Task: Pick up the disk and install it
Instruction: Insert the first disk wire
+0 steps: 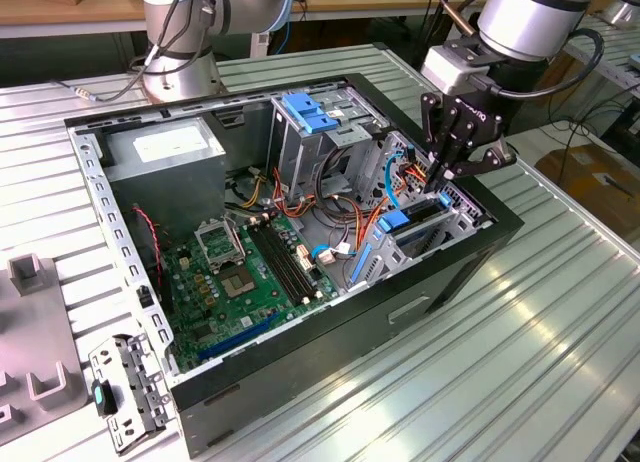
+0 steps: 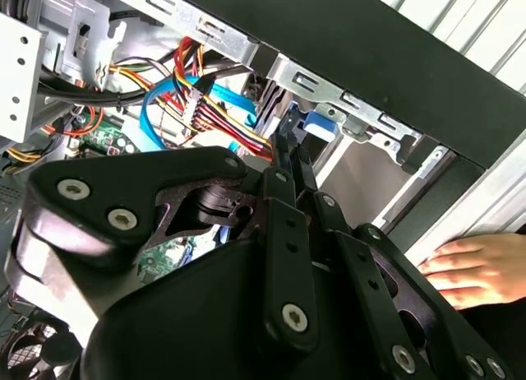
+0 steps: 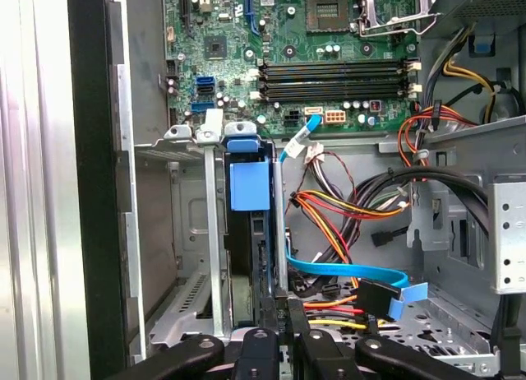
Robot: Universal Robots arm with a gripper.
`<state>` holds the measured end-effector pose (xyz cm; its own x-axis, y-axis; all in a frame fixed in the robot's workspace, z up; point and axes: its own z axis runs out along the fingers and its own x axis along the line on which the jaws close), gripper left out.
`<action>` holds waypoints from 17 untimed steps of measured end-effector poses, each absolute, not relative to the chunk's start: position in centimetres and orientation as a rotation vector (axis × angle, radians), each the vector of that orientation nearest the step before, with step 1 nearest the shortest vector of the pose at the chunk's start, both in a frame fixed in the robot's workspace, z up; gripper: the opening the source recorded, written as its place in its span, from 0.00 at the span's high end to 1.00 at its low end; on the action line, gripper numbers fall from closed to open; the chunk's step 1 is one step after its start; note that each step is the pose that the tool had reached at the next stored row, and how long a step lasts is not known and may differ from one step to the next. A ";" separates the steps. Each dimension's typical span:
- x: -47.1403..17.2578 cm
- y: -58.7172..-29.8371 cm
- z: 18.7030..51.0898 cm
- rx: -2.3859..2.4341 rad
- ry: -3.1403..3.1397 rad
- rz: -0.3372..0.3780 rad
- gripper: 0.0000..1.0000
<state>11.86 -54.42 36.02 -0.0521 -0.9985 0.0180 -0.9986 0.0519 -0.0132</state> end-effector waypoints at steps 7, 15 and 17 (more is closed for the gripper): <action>11.4 -54.7 35.3 2.177 -2.259 0.034 0.84; 11.4 -55.0 34.9 2.190 -2.246 0.033 0.84; 11.4 -55.0 34.8 2.189 -2.247 0.033 0.84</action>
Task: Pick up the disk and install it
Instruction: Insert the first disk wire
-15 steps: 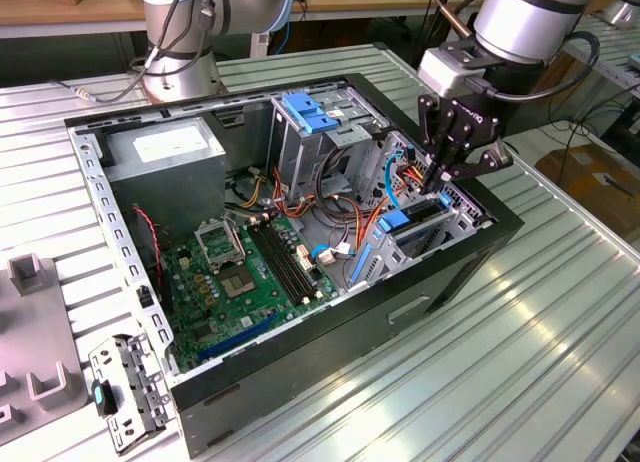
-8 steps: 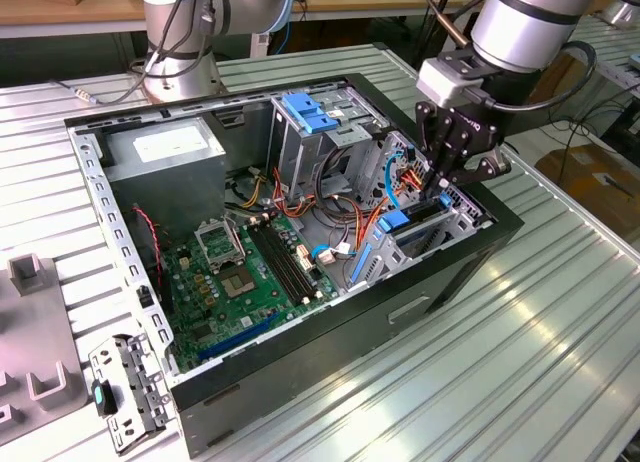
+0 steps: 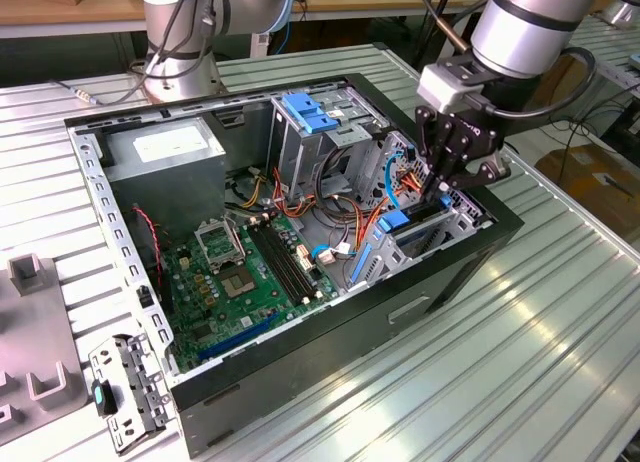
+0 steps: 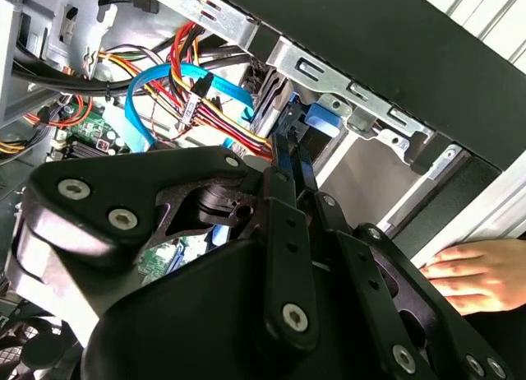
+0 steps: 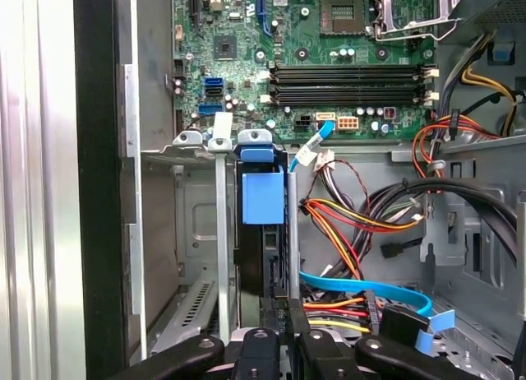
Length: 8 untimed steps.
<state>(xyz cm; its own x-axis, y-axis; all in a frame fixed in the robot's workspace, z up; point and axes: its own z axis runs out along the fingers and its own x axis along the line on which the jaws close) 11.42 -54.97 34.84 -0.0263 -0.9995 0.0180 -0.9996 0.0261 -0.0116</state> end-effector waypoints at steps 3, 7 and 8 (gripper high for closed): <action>11.4 -55.0 34.7 2.185 -2.246 0.028 0.84; 11.5 -55.0 34.5 2.181 -2.244 0.021 0.84; 11.5 -55.0 34.5 2.181 -2.244 0.021 0.84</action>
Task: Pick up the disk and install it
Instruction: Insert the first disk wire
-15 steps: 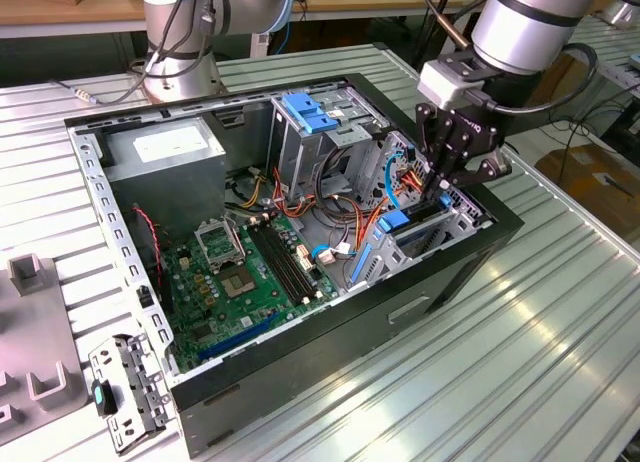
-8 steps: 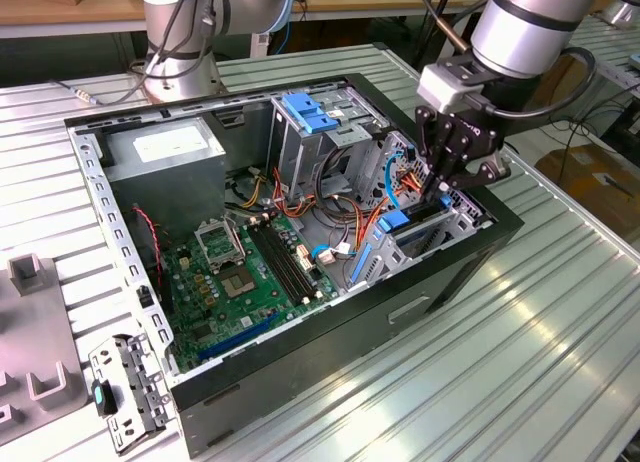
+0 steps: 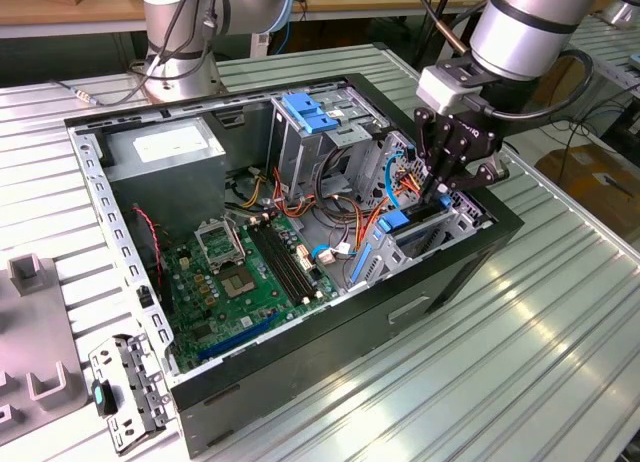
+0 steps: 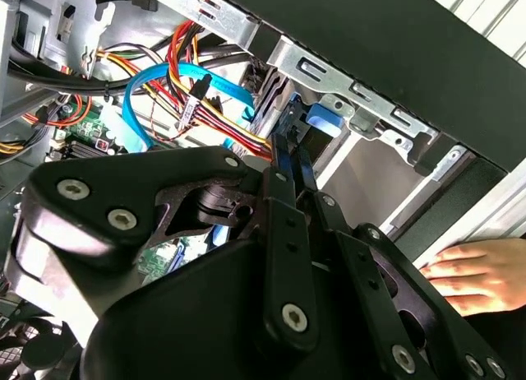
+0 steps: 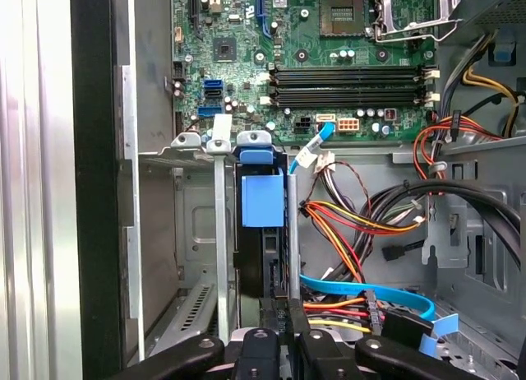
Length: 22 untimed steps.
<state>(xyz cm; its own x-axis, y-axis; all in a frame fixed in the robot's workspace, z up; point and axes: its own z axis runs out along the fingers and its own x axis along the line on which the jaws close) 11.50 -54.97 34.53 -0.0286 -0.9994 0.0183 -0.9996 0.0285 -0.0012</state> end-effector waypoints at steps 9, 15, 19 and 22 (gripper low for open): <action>11.7 -55.0 34.9 2.181 -2.244 0.021 0.84; 11.7 -55.0 34.7 2.181 -2.244 0.021 0.84; 11.7 -55.0 34.5 2.181 -2.244 0.021 0.84; 11.7 -55.0 34.6 2.182 -2.245 0.020 0.84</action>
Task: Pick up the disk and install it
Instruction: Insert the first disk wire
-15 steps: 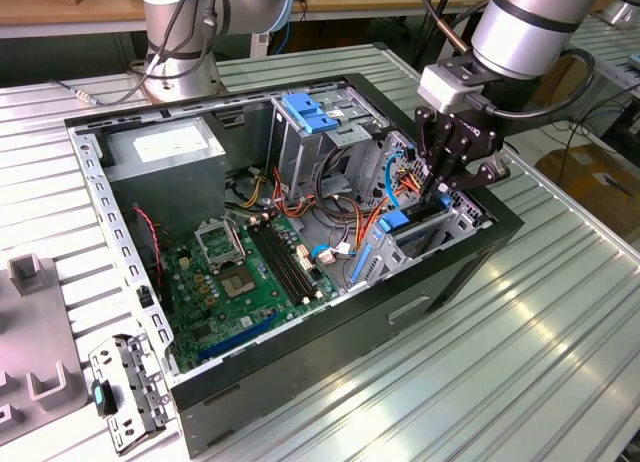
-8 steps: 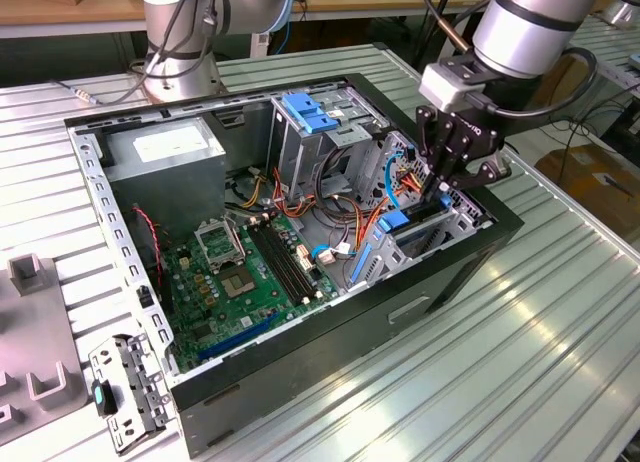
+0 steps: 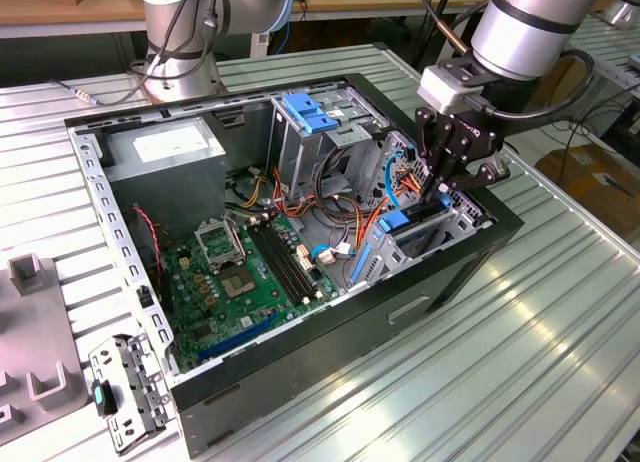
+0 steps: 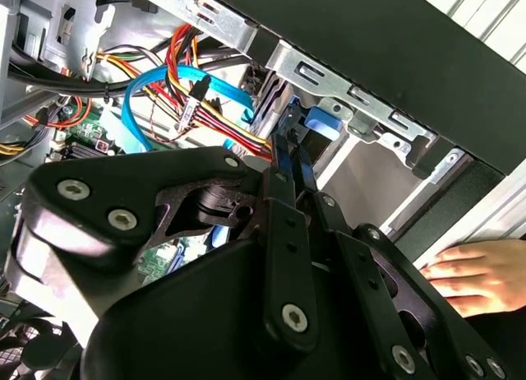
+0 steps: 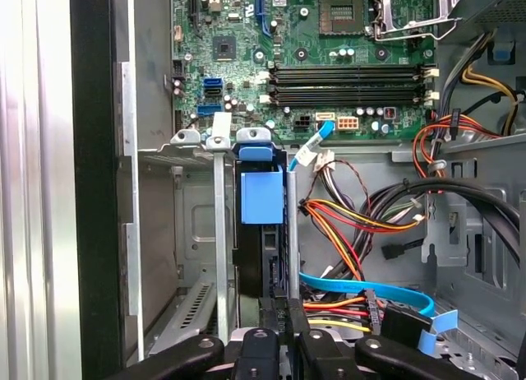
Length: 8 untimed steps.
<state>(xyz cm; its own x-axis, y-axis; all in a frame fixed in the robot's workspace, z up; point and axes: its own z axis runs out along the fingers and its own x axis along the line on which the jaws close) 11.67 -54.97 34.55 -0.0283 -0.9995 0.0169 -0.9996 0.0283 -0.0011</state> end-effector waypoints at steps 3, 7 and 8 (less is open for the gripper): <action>11.7 -55.0 34.7 2.182 -2.245 0.018 0.84; 11.7 -55.0 34.8 2.182 -2.245 0.019 0.84; 11.7 -55.0 34.8 2.182 -2.245 0.019 0.84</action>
<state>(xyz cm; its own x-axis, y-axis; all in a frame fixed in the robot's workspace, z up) 11.67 -55.01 34.81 -0.0283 -0.9995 0.0159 -0.9996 0.0283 -0.0011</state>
